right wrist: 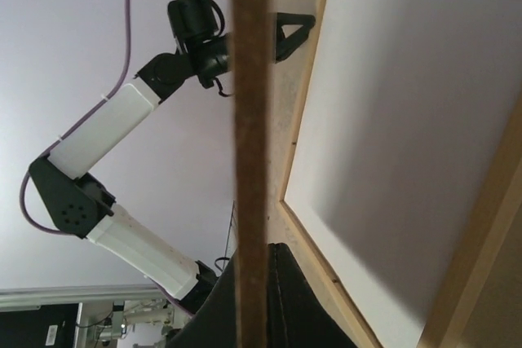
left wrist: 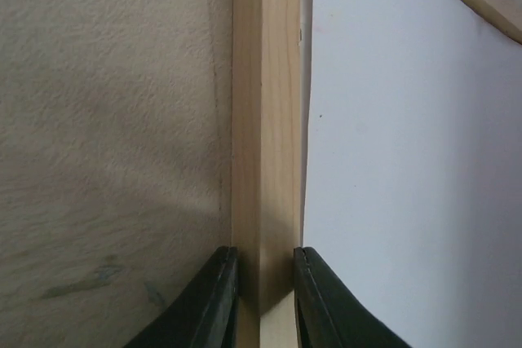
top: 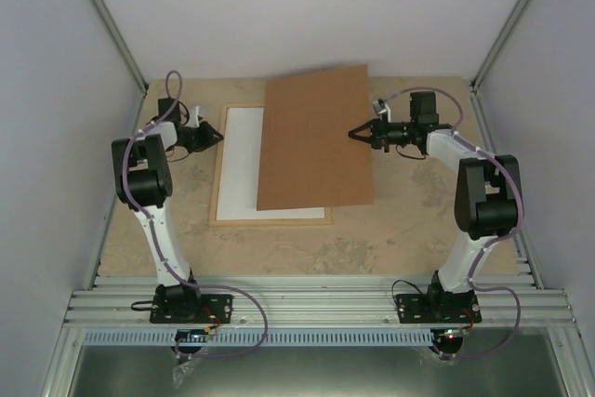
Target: Put the photo into the frame
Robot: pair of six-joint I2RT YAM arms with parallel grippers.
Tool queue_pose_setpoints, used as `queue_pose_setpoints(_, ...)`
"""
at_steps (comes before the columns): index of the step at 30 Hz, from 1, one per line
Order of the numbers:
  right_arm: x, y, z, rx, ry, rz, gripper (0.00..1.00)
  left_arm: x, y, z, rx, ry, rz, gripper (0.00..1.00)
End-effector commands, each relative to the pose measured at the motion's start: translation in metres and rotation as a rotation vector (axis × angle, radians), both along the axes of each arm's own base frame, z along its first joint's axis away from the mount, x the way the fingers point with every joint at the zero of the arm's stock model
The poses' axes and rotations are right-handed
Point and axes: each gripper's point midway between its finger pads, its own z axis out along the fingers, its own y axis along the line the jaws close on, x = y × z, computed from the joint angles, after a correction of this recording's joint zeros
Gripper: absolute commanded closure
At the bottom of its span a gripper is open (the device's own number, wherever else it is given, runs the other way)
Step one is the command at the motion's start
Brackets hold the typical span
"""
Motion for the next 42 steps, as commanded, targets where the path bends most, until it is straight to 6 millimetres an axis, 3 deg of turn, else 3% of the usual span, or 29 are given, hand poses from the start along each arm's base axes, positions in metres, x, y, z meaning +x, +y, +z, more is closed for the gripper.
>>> queue_pose_setpoints(1, -0.004, 0.019, -0.008, 0.004, -0.002, 0.055, 1.0, -0.004, -0.007, 0.018, -0.037, -0.043, -0.015, 0.78)
queue_pose_setpoints(5, 0.003, 0.037, -0.015, -0.012, 0.003, 0.079, 0.99, 0.005, -0.001, 0.05, -0.015, -0.138, -0.009, 0.74)
queue_pose_setpoints(8, 0.007, 0.046, -0.026, -0.017, 0.049, 0.077, 0.99, 0.01, 0.007, 0.056, 0.028, -0.153, 0.019, 0.73)
queue_pose_setpoints(18, 0.019, 0.087, -0.037, -0.017, 0.076, 0.101, 0.99, 0.001, 0.019, 0.019, 0.083, -0.073, 0.08, 0.71)
queue_pose_setpoints(26, 0.028, 0.104, -0.061, -0.076, 0.104, 0.077, 0.99, -0.011, 0.018, -0.001, 0.08, -0.018, 0.096, 0.72)
queue_pose_setpoints(33, 0.026, 0.113, -0.082, -0.108, 0.146, 0.074, 0.99, -0.02, 0.015, -0.012, 0.079, 0.007, 0.083, 0.73)
queue_pose_setpoints(40, 0.033, 0.113, -0.107, -0.153, 0.153, 0.044, 1.0, -0.035, -0.001, -0.027, 0.069, 0.044, 0.045, 0.75)
queue_pose_setpoints(42, 0.035, 0.116, -0.107, -0.134, 0.151, 0.047, 1.0, -0.038, -0.004, -0.03, 0.072, 0.05, 0.039, 0.75)
